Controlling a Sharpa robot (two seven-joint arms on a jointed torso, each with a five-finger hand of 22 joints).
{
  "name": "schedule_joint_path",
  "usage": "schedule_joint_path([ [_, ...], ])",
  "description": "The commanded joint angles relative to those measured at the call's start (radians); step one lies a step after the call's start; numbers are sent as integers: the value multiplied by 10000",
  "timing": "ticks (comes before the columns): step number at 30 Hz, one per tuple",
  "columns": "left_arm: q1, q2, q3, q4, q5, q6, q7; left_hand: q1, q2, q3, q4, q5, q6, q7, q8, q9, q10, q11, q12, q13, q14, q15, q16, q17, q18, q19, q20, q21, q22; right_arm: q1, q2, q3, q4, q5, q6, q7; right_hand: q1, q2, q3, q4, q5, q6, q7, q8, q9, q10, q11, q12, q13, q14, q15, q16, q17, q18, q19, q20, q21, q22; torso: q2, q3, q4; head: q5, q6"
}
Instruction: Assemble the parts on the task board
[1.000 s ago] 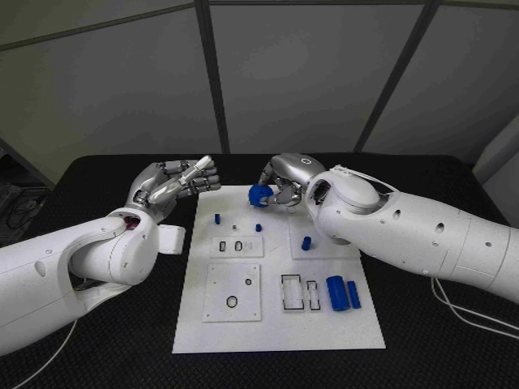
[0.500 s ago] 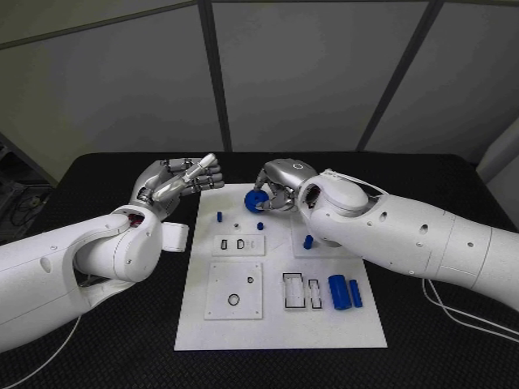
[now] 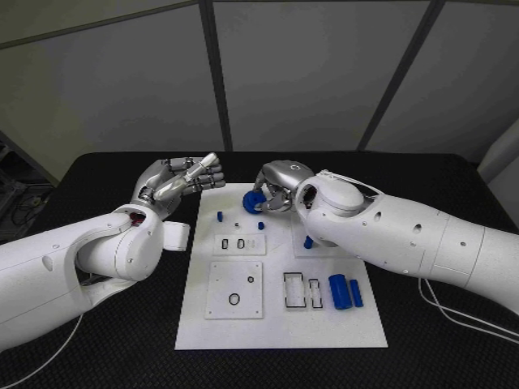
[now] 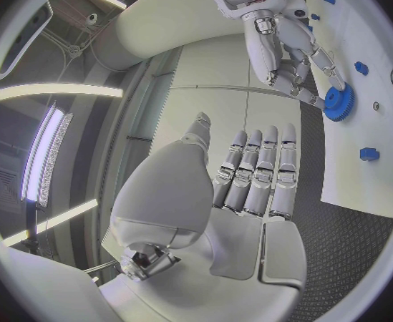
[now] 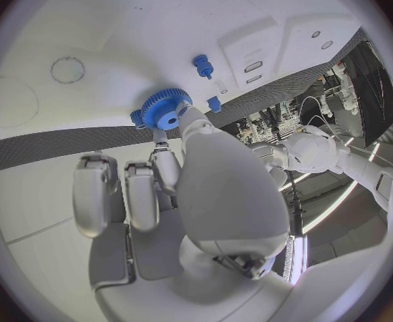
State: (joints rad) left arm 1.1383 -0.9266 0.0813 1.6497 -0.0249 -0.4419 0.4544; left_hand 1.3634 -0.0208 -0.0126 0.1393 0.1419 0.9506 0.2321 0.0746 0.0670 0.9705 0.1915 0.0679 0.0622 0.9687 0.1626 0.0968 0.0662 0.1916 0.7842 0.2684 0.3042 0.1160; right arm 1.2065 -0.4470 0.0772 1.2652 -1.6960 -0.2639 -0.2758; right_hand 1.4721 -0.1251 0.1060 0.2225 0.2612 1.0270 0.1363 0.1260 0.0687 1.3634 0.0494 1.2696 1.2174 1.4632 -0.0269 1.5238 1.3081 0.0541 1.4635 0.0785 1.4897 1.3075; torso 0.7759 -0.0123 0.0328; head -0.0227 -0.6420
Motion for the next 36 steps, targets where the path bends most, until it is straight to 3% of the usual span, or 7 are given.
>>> schedule_joint_path([
  [1, 17, 11, 10, 4, -77, 123, 29, -1, 135, 14, -54, -58, 80, 0, -68, -8, 13, 4, -25, 14, 64, -27, -39, -9, -81, -31, 29, -47, -14, 13, 44, -7, -35, -54, 177, -8, -156, -6, 39, 12, -153, -256, 60, -198, -56, -143, 46, -155, -146, 841, 77, 48, 1455, -152, 25, 89, 11, 820, -6, -1, 3, 2, -1],
  [4, 18, 13, 10, 4, -77, 124, 29, -1, 135, 14, -54, -58, 80, 0, -68, -8, 13, 4, -25, 14, 64, -27, -39, -9, -81, -31, 29, -47, -14, 13, 77, -10, -61, -28, 319, 33, -237, -102, 35, 12, -411, -790, 131, -557, -71, -243, 123, -254, -244, 855, 148, 76, 1529, -154, 25, 157, 15, 831, -1, -1, 1, 20, -1],
  [6, 18, 15, 10, 2, -77, 124, 29, -1, 135, 14, -54, -58, 80, 0, -68, -8, 13, 4, -25, 14, 64, -27, -39, -9, -81, -31, 29, -47, -14, 13, 94, -12, -71, -11, 387, 62, -302, -170, 25, 38, -492, -950, 152, -641, -57, -296, 146, -305, -299, 862, 172, 91, 1570, -151, 19, 187, 12, 827, -1, 2, -2, 24, -3],
  [18, 19, 18, 10, -14, -77, 115, 29, -9, 143, 11, -58, -59, 82, 4, -72, -8, 10, 5, -28, 13, 66, -26, -50, -9, -81, -33, 30, -52, -22, 13, 72, -14, -93, 123, 727, 80, -520, -206, 17, 167, -493, -928, 176, -603, -16, -259, 176, -223, -217, 879, 206, 126, 1662, -156, 33, 228, 27, 861, -1, 5, -11, 35, -6],
  [26, 19, 15, 10, -16, -77, 111, 28, -9, 143, 11, -58, -59, 82, 4, -72, -8, 10, 5, -28, 13, 66, -26, -50, -9, -81, -33, 30, -52, -22, 14, 17, -15, -115, 444, 997, -72, -1393, -46, -50, 635, -158, -749, 178, -586, 3, -112, 192, 46, 44, 907, 226, 184, 1809, -173, 79, 256, 70, 953, -1, 4, -10, 29, -6],
  [30, 19, 13, 10, -16, -77, 109, 28, -11, 144, 10, -58, -60, 82, 5, -73, -8, 8, 6, -29, 12, 67, -26, -52, -9, -81, -33, 30, -53, -23, 14, -56, -15, -103, 577, 890, -180, -1941, -18, -119, 686, -259, -745, 218, -601, -3, -88, 233, 120, 110, 914, 261, 200, 1850, -181, 100, 286, 91, 995, -2, 5, -4, 19, -6],
  [36, 19, 11, 10, -25, -77, 113, 27, -14, 145, 9, -59, -60, 81, 8, -75, -9, 5, 8, -31, 12, 68, -25, -55, -8, -81, -34, 30, -55, -25, 12, -245, -14, 62, 631, 566, -222, -2059, -10, -109, 676, -183, -702, 229, -585, 4, -23, 243, 220, 218, 920, 273, 212, 1881, -190, 126, 298, 112, 1042, 0, 11, -15, 30, 3],
])
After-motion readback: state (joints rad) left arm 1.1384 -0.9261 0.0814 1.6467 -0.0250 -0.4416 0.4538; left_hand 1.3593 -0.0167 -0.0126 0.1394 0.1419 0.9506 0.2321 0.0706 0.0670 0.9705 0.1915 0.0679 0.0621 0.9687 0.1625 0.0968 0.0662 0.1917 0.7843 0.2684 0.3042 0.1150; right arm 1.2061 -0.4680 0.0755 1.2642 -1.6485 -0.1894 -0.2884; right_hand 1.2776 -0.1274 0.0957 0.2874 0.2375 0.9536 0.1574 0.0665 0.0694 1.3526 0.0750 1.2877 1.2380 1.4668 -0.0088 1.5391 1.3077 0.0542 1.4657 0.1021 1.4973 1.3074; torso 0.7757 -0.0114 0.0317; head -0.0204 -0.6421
